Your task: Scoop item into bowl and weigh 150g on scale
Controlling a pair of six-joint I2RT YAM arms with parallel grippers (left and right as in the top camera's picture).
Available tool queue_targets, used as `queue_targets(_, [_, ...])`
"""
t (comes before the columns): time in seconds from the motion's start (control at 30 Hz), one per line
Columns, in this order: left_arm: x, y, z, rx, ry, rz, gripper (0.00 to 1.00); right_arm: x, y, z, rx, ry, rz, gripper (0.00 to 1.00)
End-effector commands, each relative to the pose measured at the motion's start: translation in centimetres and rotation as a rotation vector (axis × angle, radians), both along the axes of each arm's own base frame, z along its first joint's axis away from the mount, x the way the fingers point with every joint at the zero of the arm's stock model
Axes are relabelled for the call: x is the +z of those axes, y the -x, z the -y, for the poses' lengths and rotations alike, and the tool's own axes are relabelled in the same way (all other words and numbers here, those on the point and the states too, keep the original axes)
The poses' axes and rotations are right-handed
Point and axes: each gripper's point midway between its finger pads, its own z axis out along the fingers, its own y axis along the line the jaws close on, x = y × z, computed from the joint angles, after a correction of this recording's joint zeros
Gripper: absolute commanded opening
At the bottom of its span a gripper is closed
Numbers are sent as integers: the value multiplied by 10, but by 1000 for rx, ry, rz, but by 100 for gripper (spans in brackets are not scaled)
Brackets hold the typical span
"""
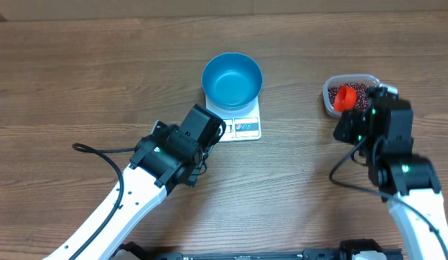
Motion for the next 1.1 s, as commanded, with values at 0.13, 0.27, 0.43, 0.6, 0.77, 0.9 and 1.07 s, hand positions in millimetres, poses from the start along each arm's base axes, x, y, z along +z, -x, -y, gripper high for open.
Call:
queue_targets(0.13, [-13, -6, -2, 0, -44, -16, 99, 23, -33, 28, -14, 233, -4, 4])
queue_targets(0.27, [-21, -8, 1, -3, -56, -37, 99, 18, -33, 52, -94, 355, -44, 4])
queue_targets(0.43, [-28, -13, 4, -3, -59, -42, 98, 5, -40, 54, -48, 419, -88, 4])
queue_targets(0.6, [-30, -17, 7, -4, -54, -39, 97, -14, -50, 54, -15, 445, -133, 4])
queue_targets(0.77, [-31, -16, 7, -5, -55, -41, 97, -32, -62, 57, -4, 476, -169, 4])
queue_targets(0.9, [-31, -16, 7, -5, -55, -42, 96, -43, -66, 62, -20, 502, -199, 4])
queue_targets(1.07, [-31, -16, 7, -5, -55, -42, 95, -62, -68, 62, 8, 519, -251, 4])
